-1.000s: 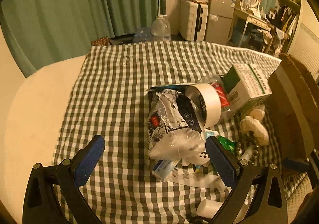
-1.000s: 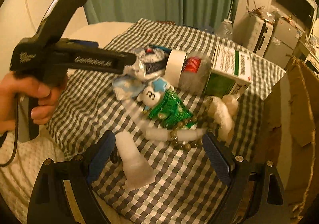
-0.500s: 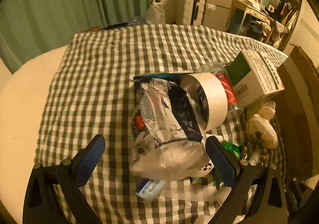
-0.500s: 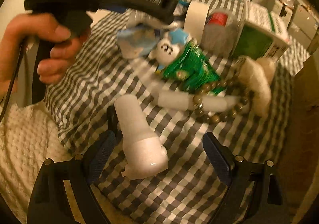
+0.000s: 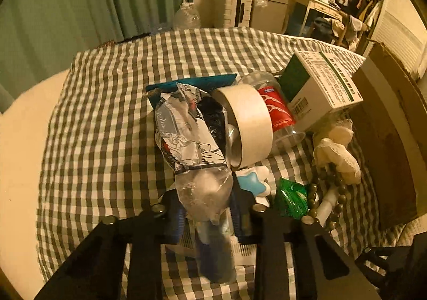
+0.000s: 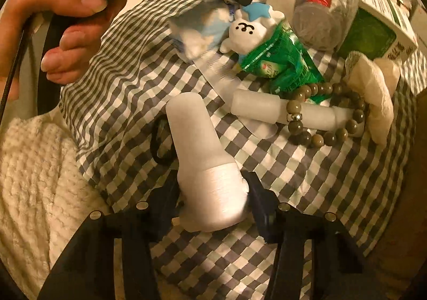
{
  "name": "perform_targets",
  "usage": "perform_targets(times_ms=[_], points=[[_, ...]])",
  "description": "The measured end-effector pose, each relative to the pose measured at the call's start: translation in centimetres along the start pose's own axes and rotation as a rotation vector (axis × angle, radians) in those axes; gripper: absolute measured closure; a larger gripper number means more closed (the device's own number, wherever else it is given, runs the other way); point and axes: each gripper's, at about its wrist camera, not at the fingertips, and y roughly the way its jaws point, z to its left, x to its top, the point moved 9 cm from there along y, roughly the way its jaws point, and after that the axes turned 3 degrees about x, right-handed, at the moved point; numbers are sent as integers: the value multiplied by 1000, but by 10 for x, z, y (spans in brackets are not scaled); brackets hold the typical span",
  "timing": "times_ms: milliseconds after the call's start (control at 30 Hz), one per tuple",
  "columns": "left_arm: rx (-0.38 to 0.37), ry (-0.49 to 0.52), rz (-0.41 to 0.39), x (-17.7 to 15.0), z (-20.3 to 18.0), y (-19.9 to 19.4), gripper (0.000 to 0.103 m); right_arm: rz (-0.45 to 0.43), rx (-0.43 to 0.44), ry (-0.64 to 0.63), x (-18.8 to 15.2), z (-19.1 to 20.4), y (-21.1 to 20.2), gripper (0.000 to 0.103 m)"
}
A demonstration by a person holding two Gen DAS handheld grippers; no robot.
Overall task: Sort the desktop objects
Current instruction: 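Grasp the crumpled silver bag with the left tool while the right tool grasps the white bottle, then lift and carry the silver bag and white bottle over the cardboard box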
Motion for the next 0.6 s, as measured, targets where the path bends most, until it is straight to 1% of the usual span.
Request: perform_targets(times_ms=[67,300,533,600], points=[[-1,1,-15,1,0,-4,80,-14,-6,-6,0,2,-4,53],[-4,-29,-55,5,6,-20,80,-73,-25,34,3,-4,-22,53],[10,-51,-111,8,13,-49,80,-142,-55,40,7,1,-46,53],[12,-59,-124,9,13,-57,80,-166,-57,39,3,3,-55,53]])
